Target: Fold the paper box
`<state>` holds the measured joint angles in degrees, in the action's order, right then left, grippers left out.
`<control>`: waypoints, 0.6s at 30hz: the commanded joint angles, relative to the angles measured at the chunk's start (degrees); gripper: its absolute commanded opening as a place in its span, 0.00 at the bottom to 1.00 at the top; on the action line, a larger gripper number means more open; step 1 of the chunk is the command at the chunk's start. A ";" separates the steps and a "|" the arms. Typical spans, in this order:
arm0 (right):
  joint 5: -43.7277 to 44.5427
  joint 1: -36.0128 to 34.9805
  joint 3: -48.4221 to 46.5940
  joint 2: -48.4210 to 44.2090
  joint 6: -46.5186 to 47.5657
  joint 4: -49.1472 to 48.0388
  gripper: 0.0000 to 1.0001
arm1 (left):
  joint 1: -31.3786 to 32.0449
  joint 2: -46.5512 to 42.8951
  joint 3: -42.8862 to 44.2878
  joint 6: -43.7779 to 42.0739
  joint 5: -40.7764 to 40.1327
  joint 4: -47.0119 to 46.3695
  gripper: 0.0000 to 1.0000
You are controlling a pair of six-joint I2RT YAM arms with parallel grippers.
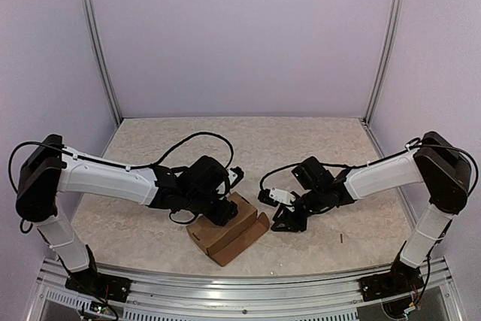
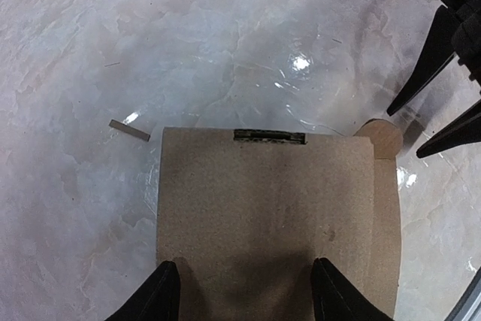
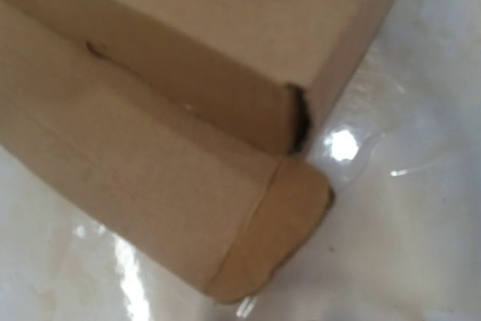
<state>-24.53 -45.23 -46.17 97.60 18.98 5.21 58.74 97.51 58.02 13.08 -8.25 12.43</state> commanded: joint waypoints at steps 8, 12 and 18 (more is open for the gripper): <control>-1.14 -1.01 -1.26 0.44 0.09 -1.56 0.29 | 1.85 -4.87 -0.09 0.60 -2.13 -1.11 0.57; -1.53 -1.35 -2.36 1.82 -0.34 -1.12 0.24 | 0.96 -4.02 -1.33 1.25 -0.92 0.04 0.53; -1.65 -1.89 -2.52 1.11 -0.35 -1.25 0.17 | 0.27 -2.86 -4.44 2.15 -0.21 -0.41 0.51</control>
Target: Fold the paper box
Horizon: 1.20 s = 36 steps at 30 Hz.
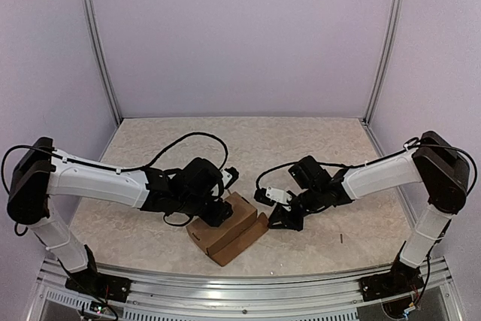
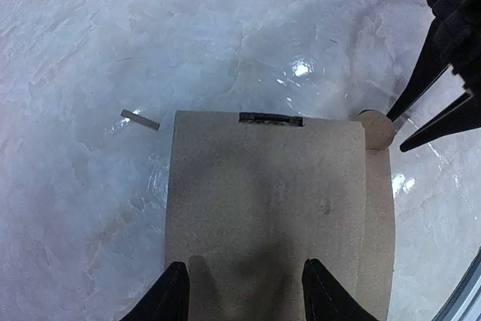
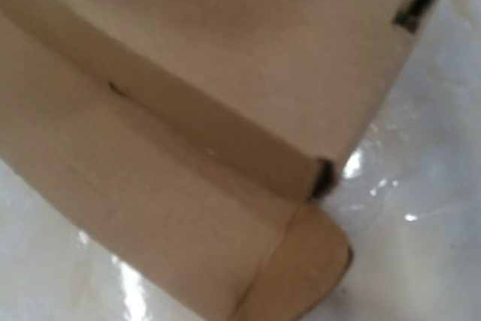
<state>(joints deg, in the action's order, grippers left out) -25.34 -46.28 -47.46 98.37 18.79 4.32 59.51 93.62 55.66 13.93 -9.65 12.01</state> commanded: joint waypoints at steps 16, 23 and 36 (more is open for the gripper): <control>1.20 -1.93 -3.48 2.28 -0.46 0.54 0.00 | -0.86 3.81 -2.84 1.93 2.07 -2.62 0.50; 3.44 -1.86 -3.87 2.09 -1.36 1.31 0.00 | -0.97 3.33 -3.70 1.76 1.90 -2.96 0.50; 7.40 -0.94 -4.22 1.02 -3.39 2.06 0.00 | -1.25 2.97 -4.42 1.10 1.34 -2.77 0.50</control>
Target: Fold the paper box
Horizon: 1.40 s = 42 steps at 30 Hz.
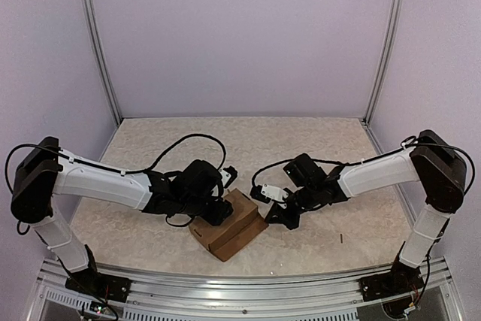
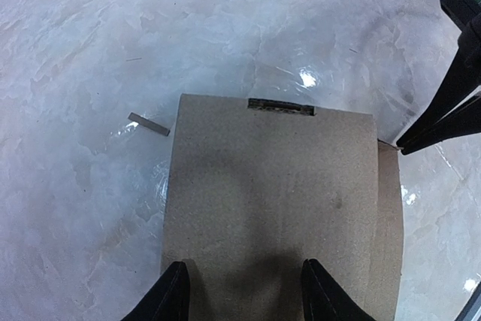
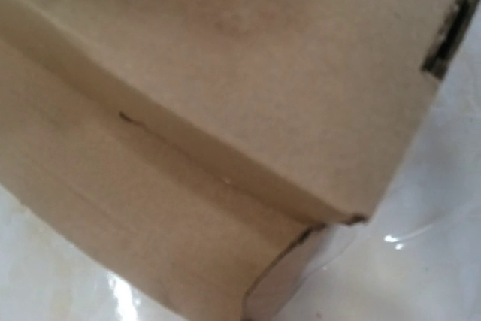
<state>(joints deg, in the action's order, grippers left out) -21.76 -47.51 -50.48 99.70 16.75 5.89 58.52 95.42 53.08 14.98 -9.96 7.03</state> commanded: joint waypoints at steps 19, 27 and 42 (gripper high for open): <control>1.43 0.65 -1.64 -0.10 -0.53 -1.30 0.02 | -0.47 1.18 -1.36 -0.38 1.82 2.37 0.50; 3.14 0.65 -3.46 1.45 -1.57 -0.20 0.00 | -0.60 1.38 -1.47 -1.36 1.78 2.32 0.50; 6.47 0.91 -3.46 1.02 -2.55 -0.61 0.00 | -0.75 1.45 -1.92 -1.95 1.95 1.60 0.50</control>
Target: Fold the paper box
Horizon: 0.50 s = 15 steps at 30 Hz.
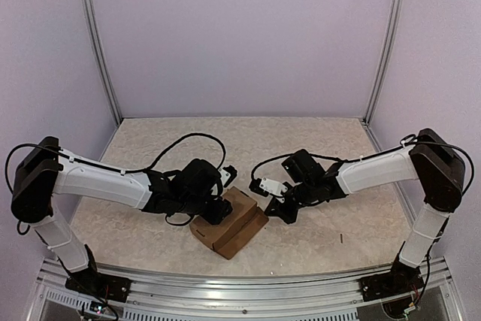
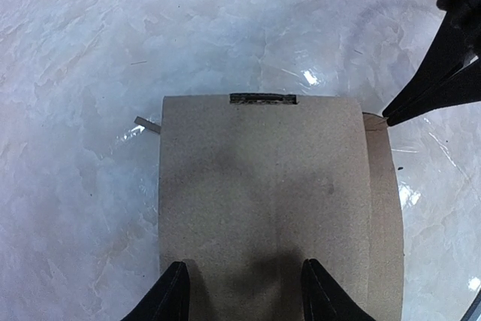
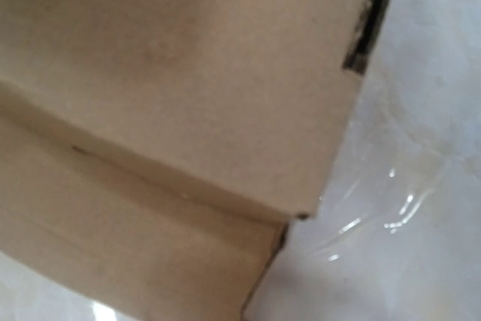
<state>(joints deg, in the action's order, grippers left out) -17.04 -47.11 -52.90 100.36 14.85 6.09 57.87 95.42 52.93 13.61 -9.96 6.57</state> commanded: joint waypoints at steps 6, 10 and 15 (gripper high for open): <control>1.55 0.84 -1.29 0.41 -0.67 -1.33 0.00 | -0.36 1.48 -1.64 -1.24 1.93 1.93 0.50; 1.30 0.87 -1.35 0.51 0.14 -1.23 0.00 | -0.55 0.44 -0.61 -2.16 1.32 1.58 0.54; 0.80 0.91 -1.09 0.11 0.72 -1.44 0.00 | -2.99 -4.01 1.16 -0.56 2.03 -0.58 0.66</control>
<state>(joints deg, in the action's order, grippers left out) -16.56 -46.70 -52.99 100.36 15.05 5.67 57.32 94.98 52.86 12.40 -9.45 6.26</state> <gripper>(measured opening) 0.007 0.614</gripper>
